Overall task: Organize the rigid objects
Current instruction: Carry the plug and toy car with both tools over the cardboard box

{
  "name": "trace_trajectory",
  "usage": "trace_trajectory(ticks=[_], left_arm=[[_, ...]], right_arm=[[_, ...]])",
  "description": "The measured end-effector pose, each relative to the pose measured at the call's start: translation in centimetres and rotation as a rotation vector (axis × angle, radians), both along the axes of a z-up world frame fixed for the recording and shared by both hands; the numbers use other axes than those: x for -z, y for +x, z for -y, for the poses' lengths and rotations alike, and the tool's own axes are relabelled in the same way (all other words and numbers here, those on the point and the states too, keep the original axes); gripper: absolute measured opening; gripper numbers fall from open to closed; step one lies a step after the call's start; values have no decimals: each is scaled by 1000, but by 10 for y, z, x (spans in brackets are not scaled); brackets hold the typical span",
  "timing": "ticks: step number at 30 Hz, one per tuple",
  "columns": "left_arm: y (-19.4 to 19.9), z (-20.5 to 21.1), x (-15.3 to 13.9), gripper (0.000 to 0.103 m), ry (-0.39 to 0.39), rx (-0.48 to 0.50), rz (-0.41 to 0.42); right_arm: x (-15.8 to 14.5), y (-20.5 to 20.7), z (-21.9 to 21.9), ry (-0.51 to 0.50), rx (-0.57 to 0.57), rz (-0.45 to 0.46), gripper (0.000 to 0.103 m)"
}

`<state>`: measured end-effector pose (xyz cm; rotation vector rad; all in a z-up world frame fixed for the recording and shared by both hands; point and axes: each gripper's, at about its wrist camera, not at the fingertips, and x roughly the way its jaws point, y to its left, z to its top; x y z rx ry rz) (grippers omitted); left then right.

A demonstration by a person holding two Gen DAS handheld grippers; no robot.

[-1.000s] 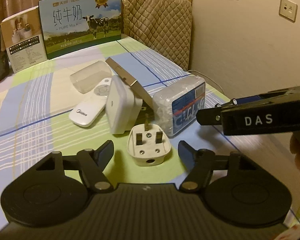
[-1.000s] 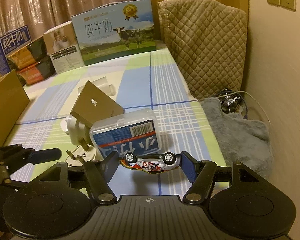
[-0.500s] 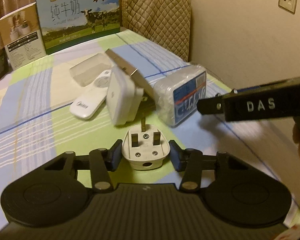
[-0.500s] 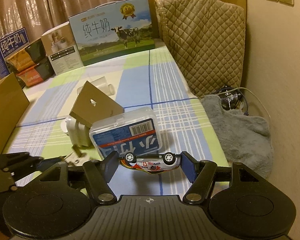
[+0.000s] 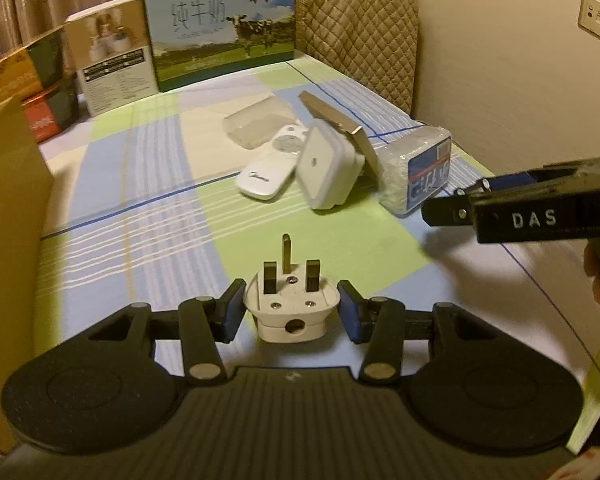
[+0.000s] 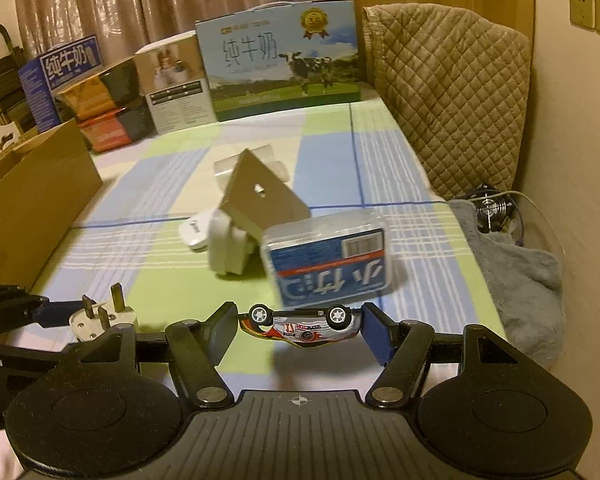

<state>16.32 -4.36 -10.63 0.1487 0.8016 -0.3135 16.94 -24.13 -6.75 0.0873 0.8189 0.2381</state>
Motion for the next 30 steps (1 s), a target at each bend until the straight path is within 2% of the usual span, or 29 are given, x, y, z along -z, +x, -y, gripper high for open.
trace_trajectory(ticks=[9, 19, 30], left_arm=[[-23, -18, -32, 44, -30, -36, 14], [-54, -40, -76, 44, -47, -84, 43], [-83, -67, -113, 44, -55, -124, 84]], right_arm=[[-20, -31, -15, -1, -11, 14, 64], [-62, -67, -32, 9, -6, 59, 64], [-100, -93, -65, 17, -53, 119, 64]])
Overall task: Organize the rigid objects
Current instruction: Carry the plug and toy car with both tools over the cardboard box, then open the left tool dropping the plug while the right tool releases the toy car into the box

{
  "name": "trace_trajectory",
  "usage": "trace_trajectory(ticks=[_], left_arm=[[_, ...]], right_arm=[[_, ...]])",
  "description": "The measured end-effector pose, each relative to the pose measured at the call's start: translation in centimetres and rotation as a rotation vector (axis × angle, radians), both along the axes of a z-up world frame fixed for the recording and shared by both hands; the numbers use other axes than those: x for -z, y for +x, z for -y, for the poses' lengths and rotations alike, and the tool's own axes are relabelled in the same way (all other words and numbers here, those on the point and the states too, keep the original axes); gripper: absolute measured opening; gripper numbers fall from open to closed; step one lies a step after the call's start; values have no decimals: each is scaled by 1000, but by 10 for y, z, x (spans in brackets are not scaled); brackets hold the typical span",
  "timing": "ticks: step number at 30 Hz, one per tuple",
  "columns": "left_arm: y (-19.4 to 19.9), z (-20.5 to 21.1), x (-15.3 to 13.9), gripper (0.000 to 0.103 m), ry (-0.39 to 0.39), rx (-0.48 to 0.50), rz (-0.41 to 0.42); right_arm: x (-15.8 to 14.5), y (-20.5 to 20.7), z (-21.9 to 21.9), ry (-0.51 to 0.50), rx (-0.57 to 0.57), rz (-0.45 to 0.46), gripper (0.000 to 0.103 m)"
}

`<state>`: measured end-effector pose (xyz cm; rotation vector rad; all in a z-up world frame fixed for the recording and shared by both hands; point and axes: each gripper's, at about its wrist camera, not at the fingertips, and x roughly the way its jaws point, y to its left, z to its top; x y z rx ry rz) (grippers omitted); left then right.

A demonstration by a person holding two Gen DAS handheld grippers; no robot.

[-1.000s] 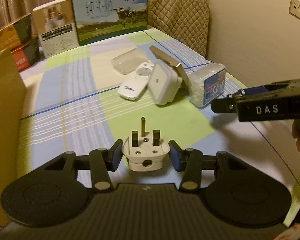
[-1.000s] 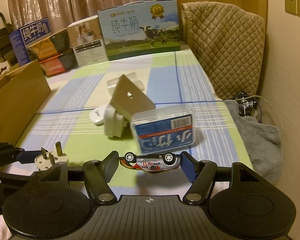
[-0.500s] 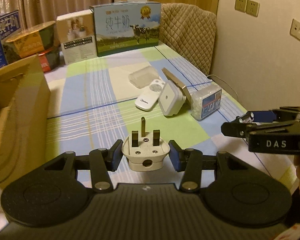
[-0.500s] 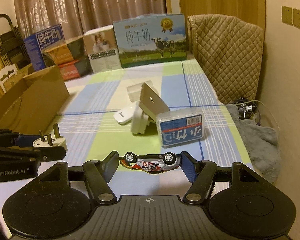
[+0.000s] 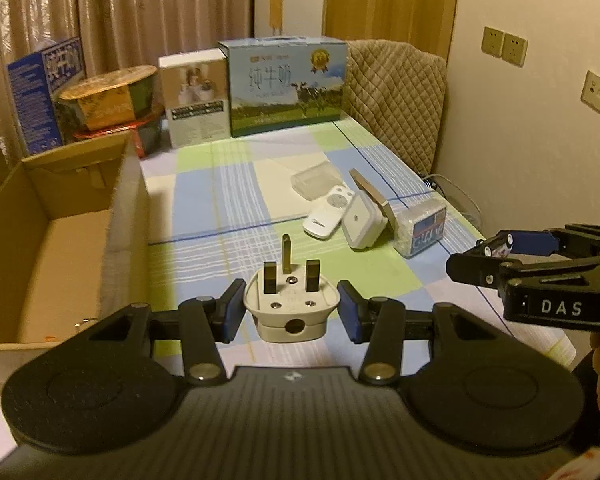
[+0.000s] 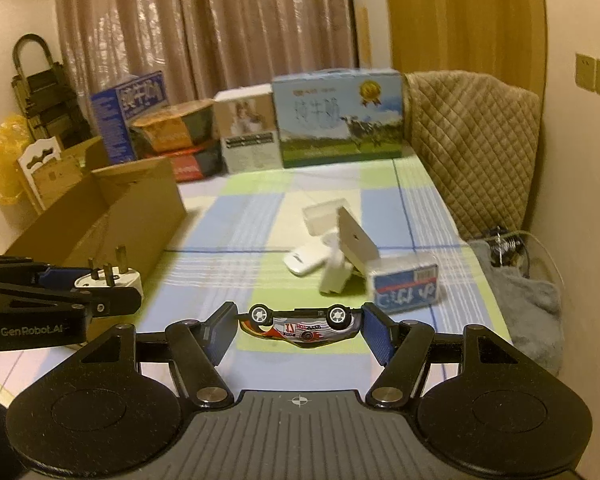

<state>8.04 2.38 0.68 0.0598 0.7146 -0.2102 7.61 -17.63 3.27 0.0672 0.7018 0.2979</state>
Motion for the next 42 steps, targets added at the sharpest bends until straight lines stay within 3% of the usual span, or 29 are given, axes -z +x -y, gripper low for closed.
trace_trajectory(ticks=[13, 24, 33, 42], left_arm=[[-20, -48, -31, 44, 26, -71, 48], [-26, -130, -50, 44, 34, -211, 71], [-15, -200, -49, 44, 56, -312, 59], [5, -231, -33, 44, 65, -334, 24]], right_arm=[[-30, -5, -59, 16, -124, 67, 64], [-47, 15, -136, 54, -272, 86, 64], [-44, 42, -206, 61, -387, 79, 64], [-28, 68, -246, 79, -430, 26, 64]])
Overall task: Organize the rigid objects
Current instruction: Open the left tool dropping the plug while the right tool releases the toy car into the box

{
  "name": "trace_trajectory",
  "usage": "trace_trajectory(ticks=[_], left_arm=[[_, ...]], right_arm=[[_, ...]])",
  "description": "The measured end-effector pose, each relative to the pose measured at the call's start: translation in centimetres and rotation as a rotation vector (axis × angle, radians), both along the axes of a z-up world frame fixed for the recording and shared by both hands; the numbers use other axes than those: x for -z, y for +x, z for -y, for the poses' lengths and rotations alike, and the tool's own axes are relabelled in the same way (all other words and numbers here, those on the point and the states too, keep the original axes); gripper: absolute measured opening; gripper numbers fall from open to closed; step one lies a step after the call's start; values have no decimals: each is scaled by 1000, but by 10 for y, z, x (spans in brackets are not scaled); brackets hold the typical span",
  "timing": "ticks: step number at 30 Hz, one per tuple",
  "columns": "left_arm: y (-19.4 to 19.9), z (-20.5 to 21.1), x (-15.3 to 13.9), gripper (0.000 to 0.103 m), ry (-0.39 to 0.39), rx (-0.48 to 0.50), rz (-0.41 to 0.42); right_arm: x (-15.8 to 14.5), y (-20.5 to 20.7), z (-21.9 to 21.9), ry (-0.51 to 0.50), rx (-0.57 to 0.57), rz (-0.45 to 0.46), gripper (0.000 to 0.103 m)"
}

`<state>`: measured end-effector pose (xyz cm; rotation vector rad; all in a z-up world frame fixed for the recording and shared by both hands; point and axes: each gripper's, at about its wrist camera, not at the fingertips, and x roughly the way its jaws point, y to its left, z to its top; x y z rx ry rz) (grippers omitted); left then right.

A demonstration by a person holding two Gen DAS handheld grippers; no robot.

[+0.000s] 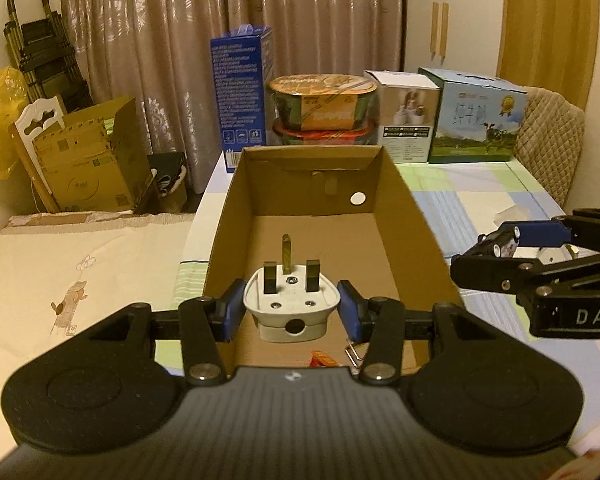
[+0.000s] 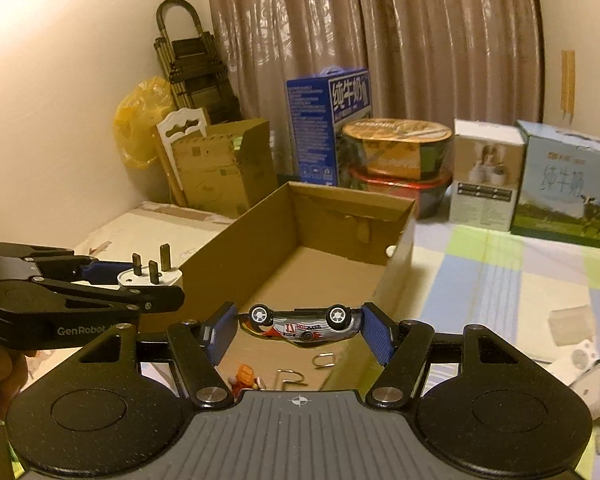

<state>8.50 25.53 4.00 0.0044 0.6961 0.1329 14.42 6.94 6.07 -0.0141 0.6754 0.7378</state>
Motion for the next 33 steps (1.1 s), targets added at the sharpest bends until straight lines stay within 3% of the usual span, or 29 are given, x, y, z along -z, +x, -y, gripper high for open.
trace_trajectory(ticks=[18, 33], left_arm=[[33, -14, 19, 45, 7, -2, -31], [16, -30, 8, 48, -9, -47, -1]], right_arm=[[13, 17, -8, 6, 42, -62, 64], [12, 17, -14, 21, 30, -77, 64]])
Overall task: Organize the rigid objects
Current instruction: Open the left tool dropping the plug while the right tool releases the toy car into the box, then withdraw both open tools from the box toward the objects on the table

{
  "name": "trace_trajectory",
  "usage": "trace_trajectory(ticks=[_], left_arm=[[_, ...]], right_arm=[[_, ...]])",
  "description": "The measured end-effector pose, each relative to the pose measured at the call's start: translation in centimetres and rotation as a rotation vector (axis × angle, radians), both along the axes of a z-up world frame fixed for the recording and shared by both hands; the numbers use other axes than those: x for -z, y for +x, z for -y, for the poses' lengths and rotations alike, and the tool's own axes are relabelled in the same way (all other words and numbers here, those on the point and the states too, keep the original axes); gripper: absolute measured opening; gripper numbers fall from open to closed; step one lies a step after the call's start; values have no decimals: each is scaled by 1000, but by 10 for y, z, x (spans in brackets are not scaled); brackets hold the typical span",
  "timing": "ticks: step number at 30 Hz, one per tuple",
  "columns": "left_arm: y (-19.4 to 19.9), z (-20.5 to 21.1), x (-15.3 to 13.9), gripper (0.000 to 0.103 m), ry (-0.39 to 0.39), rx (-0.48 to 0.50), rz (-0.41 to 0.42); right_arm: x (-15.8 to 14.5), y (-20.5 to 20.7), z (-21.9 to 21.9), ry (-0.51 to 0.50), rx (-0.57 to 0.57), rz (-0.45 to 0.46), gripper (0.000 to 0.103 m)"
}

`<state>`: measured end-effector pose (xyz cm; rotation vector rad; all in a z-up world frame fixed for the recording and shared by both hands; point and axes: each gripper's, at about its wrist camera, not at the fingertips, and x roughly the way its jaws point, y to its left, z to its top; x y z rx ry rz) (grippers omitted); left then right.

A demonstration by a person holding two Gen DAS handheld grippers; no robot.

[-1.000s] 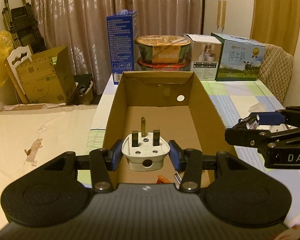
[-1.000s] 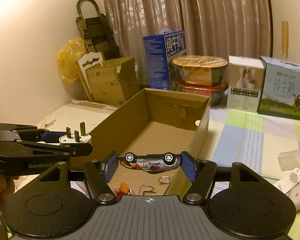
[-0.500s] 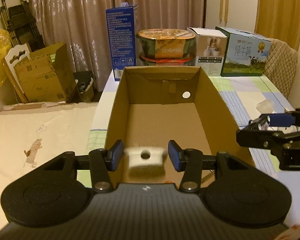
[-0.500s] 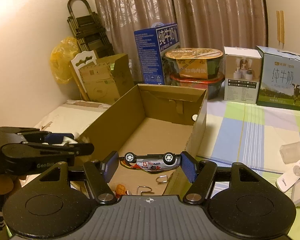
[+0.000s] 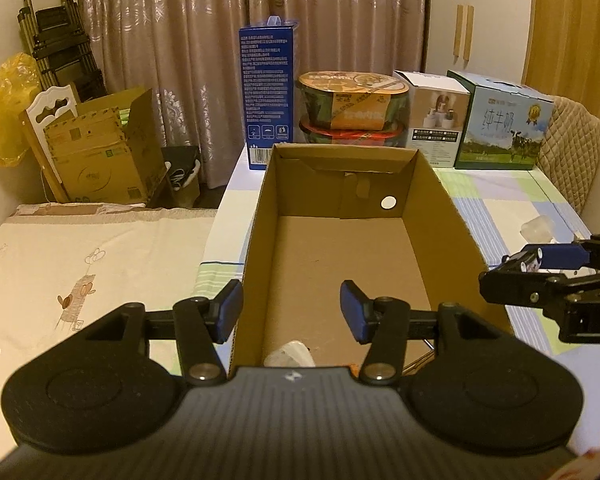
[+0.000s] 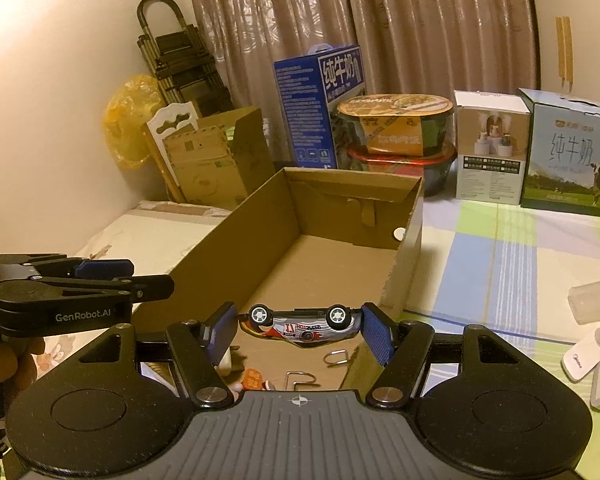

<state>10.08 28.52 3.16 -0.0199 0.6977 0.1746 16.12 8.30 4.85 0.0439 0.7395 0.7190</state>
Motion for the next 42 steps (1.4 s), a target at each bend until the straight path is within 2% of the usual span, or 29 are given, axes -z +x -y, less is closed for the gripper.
trace_trajectory(ticks=[9, 12, 13, 22, 25, 30, 42], left_arm=[[-2, 1, -3, 50, 2, -1, 14], [-4, 2, -3, 50, 2, -2, 17], [-4, 2, -3, 51, 0, -2, 18], [-10, 11, -8, 53, -10, 2, 33], [-14, 17, -11, 60, -14, 6, 42], [-20, 31, -16, 61, -17, 22, 47], [-37, 95, -30, 81, -38, 104, 85]], right_arm=[[4, 7, -3, 36, 10, -38, 65], [1, 11, 3, 75, 39, -34, 87], [0, 11, 6, 89, 50, -30, 88], [-15, 2, 31, 99, 79, 5, 88], [-17, -5, 42, 97, 99, 5, 88], [-20, -18, 64, 84, 134, 4, 88], [-27, -59, 142, 45, 264, 39, 88]])
